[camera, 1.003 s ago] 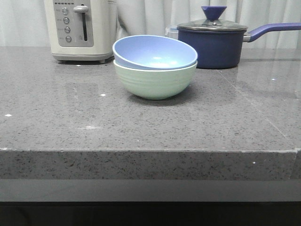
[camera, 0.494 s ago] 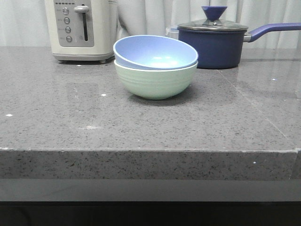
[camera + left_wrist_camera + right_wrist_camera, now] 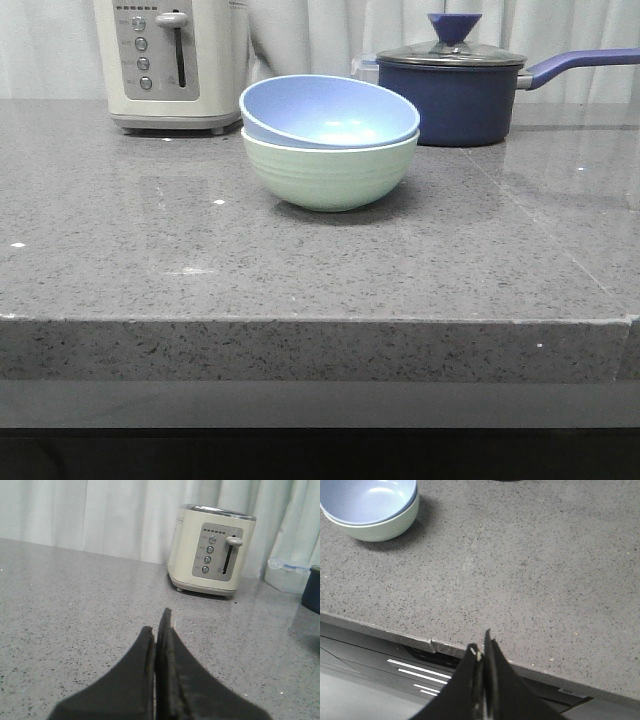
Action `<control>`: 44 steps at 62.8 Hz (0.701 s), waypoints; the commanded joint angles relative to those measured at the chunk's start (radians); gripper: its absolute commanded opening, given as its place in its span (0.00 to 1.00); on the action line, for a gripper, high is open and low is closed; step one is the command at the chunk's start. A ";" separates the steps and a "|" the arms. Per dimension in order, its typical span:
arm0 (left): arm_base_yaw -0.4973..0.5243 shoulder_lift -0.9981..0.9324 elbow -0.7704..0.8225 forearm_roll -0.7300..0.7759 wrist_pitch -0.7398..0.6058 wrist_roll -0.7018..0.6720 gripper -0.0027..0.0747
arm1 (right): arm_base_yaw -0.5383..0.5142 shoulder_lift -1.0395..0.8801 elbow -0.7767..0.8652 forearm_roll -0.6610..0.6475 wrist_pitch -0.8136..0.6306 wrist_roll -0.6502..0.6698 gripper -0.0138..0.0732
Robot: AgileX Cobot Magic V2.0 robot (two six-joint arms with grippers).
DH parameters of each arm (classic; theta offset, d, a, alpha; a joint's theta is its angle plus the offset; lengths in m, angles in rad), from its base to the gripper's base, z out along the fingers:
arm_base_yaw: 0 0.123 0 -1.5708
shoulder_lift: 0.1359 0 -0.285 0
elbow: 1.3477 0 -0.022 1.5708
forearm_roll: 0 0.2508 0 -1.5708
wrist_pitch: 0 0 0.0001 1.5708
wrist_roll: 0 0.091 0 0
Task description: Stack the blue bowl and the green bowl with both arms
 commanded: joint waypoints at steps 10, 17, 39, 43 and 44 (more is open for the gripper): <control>0.001 -0.020 0.006 0.009 -0.080 0.002 0.01 | -0.005 0.008 -0.027 -0.011 -0.069 -0.001 0.09; 0.001 -0.020 0.006 0.009 -0.080 0.000 0.01 | -0.005 0.008 -0.027 -0.011 -0.069 -0.001 0.09; -0.032 -0.020 0.006 0.006 -0.109 0.079 0.01 | -0.005 0.008 -0.027 -0.011 -0.069 -0.001 0.09; -0.055 -0.020 0.006 0.001 -0.109 0.087 0.01 | -0.005 0.008 -0.027 -0.011 -0.069 -0.001 0.09; -0.062 -0.020 0.006 0.001 -0.109 0.087 0.01 | -0.005 0.008 -0.027 -0.011 -0.069 -0.001 0.09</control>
